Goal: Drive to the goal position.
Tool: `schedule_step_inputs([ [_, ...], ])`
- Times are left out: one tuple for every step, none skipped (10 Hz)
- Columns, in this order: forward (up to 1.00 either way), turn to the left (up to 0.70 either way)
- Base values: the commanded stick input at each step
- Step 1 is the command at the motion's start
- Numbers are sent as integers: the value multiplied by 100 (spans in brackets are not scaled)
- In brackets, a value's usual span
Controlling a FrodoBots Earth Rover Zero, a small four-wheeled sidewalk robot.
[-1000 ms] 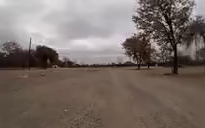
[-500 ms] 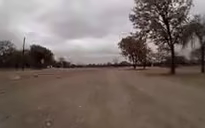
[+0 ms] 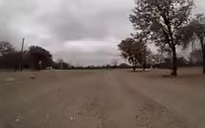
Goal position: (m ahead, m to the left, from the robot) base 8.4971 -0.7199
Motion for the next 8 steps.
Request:
schedule_step_inputs([
  [70, -1],
  [70, -1],
  [70, -1],
  [70, -1],
  [70, -34],
  [70, -31],
  [70, -1],
  [70, -1],
])
